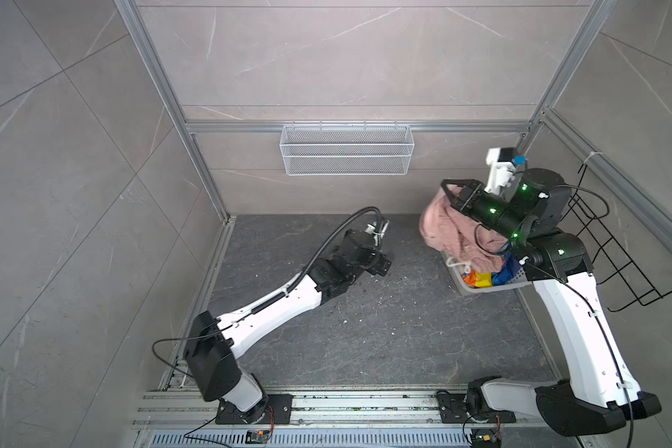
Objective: Fold and stack the shorts
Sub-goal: 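Pull the pink shorts out and drop them on the floor with right gripper, then grasp the shorts waistband with the left gripper while the right gripper grasps the hem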
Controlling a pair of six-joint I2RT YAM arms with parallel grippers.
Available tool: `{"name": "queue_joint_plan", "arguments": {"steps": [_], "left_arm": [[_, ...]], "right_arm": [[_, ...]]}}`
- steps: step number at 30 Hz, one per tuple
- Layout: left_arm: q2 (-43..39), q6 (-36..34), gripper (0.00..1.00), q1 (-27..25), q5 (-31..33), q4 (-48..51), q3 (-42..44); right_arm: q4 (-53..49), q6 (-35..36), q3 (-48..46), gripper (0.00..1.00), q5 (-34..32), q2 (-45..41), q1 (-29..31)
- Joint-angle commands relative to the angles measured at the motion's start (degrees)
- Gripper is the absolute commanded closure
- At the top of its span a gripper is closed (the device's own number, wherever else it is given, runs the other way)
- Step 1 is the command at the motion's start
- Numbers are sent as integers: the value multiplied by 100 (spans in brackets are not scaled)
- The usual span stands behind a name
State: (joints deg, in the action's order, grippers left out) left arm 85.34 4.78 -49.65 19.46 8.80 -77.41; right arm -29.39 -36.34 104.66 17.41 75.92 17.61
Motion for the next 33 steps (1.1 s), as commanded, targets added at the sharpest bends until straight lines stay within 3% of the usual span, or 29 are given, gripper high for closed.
{"name": "queue_joint_plan", "arguments": {"steps": [1,3,5,7,11,17,24,30,33], "left_arm": [[-710,1395,0,684,-89,-477,798],[-1010,2014,0,1141,-441,-537,1284],[-1219,2547,0,1540,-756,-476,1694],[-1380,2840,0,1767,-939,-489,2067],[-1602,3107,0,2016,-1044,-524,2652],[-1569,3267,0,2152,-1243,-523,3002],[-1521,3901,0,2398,-1641,-573,3503],[-1291,4441,0,2855,-2227,-1159,3915],[-975,4523,2,2988,-2311,-1228,3870]], "right_arm": [[-121,43,-122,93,258,688,219],[-133,-20,-592,78,245,1055,219],[69,-58,-1220,49,201,1298,224],[266,-139,-1772,29,311,1397,217],[887,-355,-3060,5,392,1054,315],[1154,-311,-4732,1,-259,513,1199],[2028,-841,-6110,1,-785,488,2271],[2199,-698,-6128,2,-870,1127,2326],[1912,-458,-5922,1,-1375,1416,2316]]}}
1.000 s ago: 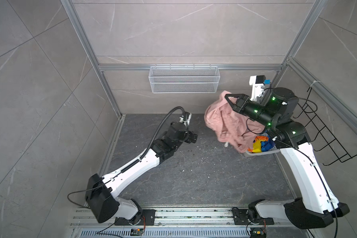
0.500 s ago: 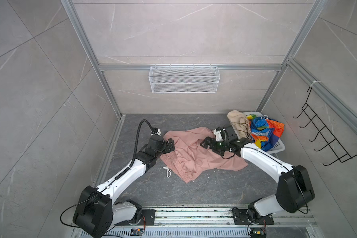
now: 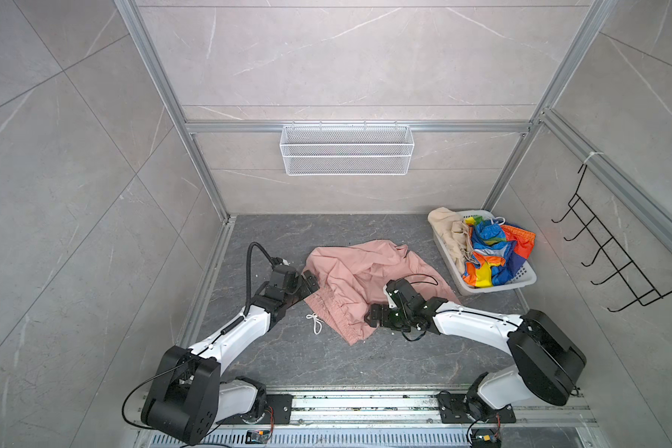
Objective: Fold and stack the shorts
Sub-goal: 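Grasp the shorts waistband with the left gripper while the right gripper grasps the hem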
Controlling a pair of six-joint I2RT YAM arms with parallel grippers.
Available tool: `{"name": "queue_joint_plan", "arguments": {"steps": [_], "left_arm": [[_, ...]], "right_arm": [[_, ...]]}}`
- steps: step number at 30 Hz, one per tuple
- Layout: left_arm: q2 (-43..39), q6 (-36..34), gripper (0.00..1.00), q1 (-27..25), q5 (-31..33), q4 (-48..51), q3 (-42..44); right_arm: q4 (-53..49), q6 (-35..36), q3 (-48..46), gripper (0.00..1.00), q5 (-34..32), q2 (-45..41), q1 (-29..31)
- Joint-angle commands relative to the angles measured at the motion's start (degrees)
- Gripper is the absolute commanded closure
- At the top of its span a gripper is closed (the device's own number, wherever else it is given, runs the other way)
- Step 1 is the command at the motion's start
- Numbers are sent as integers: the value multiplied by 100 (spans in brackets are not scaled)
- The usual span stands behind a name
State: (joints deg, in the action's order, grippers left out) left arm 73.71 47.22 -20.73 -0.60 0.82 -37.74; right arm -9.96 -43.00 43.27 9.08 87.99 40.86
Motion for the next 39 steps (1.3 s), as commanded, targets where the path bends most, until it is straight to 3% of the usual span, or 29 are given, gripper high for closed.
{"name": "queue_joint_plan", "arguments": {"steps": [1,4,12,18,20,22,25,31,34,38,39], "left_arm": [[271,227,2,128,-259,-387,-127],[476,150,4,264,-91,-458,-95],[1361,-15,20,465,-132,-872,-272],[2144,50,40,460,-764,-1297,-536],[2277,92,50,465,-852,-1434,-546],[2282,62,66,460,-868,-1514,-530],[2010,-175,100,588,-652,-1182,-710],[1572,55,100,1550,-457,-866,-1408],[2094,-67,100,1819,-855,-482,-2417],[3019,-696,100,1859,-1152,743,-4117],[3131,-832,89,1860,-1245,1002,-4413]], "right_arm": [[-215,296,305,1,-779,281,-31],[-550,506,446,0,-1065,436,-162],[-569,560,270,1,-1063,264,-429],[-532,572,323,1,-967,262,-434],[-516,563,339,1,-935,289,-438],[-516,573,343,1,-937,290,-439],[-500,618,267,2,-971,174,-578],[-634,645,156,3,-572,-72,-1457],[-761,687,156,3,-515,-238,-1517],[-919,691,86,3,-414,-486,-1514],[-945,697,56,3,-416,-584,-1514]]}}
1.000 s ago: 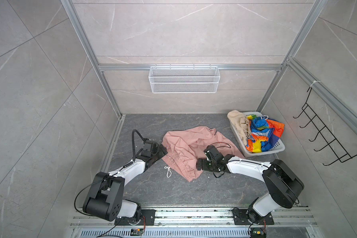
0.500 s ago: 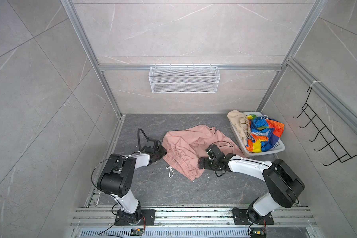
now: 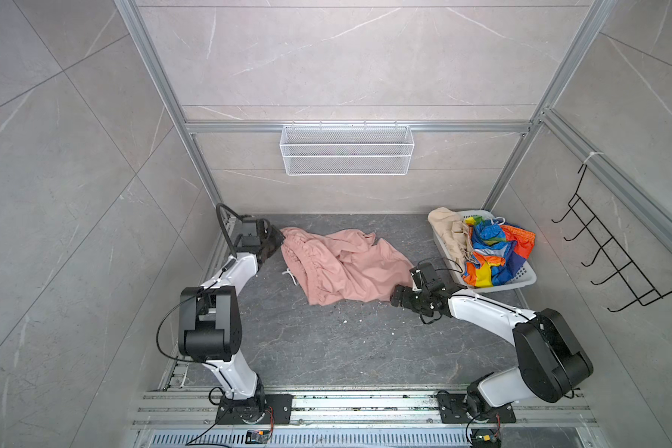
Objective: Fold and stack the shorts
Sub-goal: 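Grasp the shorts waistband with the left gripper while the right gripper grasps the hem, then lift the shorts with both grippers and stretch them apart in the air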
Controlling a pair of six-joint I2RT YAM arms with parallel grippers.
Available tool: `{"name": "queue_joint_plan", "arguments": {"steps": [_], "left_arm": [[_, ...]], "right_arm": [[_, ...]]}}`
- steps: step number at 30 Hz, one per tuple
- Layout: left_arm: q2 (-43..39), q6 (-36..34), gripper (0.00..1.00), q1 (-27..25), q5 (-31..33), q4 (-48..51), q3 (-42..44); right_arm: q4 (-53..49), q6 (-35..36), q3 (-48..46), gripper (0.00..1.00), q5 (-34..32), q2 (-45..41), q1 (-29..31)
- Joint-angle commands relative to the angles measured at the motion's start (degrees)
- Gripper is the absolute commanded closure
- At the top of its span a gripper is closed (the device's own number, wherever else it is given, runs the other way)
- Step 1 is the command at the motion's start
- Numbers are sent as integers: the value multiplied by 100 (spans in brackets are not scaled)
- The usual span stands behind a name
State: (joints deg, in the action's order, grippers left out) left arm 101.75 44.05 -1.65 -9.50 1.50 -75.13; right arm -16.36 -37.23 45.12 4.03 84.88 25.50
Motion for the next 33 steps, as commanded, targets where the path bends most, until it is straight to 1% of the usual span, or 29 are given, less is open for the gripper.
{"name": "queue_joint_plan", "arguments": {"steps": [1,2,3,4,7,9,12,14,17,18,21,26,29,33], "left_arm": [[390,-578,73,-55,-432,1093,-832],[405,-579,62,-61,-504,1190,-891],[411,-561,56,-68,-581,1303,-933],[386,-543,51,-87,-572,1469,-948],[141,-617,45,-183,-280,1827,-835],[-125,-650,42,-230,62,2029,-682],[-564,-546,39,-236,231,2167,-325],[-901,-303,38,-239,-9,2002,82],[-1351,188,27,-303,-658,1516,849],[-1484,324,25,-330,-832,1437,1083],[-1895,566,25,-423,-1010,1255,1759],[-2576,712,25,-413,-849,1162,2697],[-2686,763,26,-415,-915,1060,3131],[-2529,1103,28,-406,-871,781,3568]], "right_arm": [[-319,137,-167,2,77,-369,23],[-325,139,-204,2,51,-459,18],[-337,141,-239,1,14,-532,8],[-333,153,-263,1,-14,-570,-2],[-296,138,-223,1,12,-462,-47],[-211,138,-164,1,96,-258,-59],[-65,115,-43,1,146,28,-71],[60,84,38,1,239,235,-137],[222,28,210,1,428,607,-234],[274,2,278,1,461,729,-258],[441,-70,410,4,501,987,-355],[657,-179,633,13,485,1269,-492],[726,-220,723,22,467,1420,-538],[859,-315,735,32,548,1536,-564]]}}
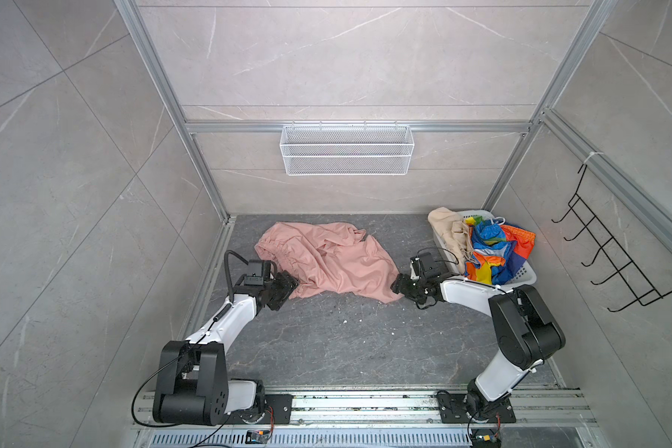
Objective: Fold and stack the shorts
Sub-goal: 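Lift the shorts with both grippers and stretch them apart in the air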
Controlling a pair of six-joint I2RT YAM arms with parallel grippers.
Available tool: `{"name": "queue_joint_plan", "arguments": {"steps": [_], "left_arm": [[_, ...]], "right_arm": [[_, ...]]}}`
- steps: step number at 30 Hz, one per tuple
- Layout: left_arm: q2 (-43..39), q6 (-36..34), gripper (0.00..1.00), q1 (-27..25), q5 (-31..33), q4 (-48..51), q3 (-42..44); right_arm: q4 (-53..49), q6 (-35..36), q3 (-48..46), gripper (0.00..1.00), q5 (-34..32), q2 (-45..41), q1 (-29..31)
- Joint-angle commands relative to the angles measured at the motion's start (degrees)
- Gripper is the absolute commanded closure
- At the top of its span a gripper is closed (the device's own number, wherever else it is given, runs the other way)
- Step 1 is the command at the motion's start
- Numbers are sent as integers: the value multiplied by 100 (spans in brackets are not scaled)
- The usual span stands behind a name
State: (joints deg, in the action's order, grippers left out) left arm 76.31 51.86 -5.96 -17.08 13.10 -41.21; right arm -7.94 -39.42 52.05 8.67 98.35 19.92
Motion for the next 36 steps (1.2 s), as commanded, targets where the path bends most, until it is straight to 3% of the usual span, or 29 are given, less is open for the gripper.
{"name": "queue_joint_plan", "arguments": {"steps": [1,5,10,16,21,25,28,31,36], "left_arm": [[73,409,28,29,-125,-520,260],[495,614,30,24,-66,-963,367],[1090,697,40,35,128,-1424,297],[1652,760,73,41,114,-1946,200],[1519,559,100,44,21,-1946,51],[1063,387,100,38,125,-1289,-470],[787,51,100,95,315,-371,-1430],[608,-193,100,390,42,345,-2436],[168,-384,100,1090,-131,1016,-3422]], "right_arm": [[23,-106,42,33,99,210,-14],[27,-98,16,39,81,197,-17],[52,-101,-54,57,25,106,-16],[26,-89,-97,81,13,-73,-23],[-280,-38,36,100,6,-339,-66],[-492,37,7,100,-163,-729,-91],[-1090,324,343,100,-259,-1322,-255],[-1662,544,824,100,-348,-2095,-565],[-2774,1013,2183,100,-386,-2741,-887]]}}
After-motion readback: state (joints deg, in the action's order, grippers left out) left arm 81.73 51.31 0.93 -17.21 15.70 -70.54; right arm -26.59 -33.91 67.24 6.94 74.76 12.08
